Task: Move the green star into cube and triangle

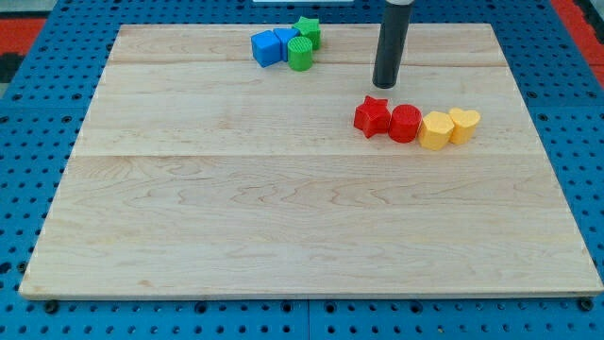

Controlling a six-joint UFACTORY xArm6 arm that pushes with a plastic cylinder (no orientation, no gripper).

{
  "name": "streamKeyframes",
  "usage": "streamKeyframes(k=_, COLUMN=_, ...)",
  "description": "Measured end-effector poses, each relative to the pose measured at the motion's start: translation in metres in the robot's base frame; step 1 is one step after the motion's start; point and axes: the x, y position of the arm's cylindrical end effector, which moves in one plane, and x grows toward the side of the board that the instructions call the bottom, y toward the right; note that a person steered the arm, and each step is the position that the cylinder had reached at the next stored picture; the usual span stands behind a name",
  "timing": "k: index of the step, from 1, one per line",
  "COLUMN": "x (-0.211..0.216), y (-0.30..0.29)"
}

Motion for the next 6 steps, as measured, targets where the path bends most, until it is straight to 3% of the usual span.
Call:
streamKeyframes(k=3, x=0.004, y=-0.001)
streamKeyframes(k=4, x=-0.013, y=0.010)
streamKeyframes(k=5, x=-0.085, y=0.045)
streamKeyframes(k=6, x=-0.126, y=0.019)
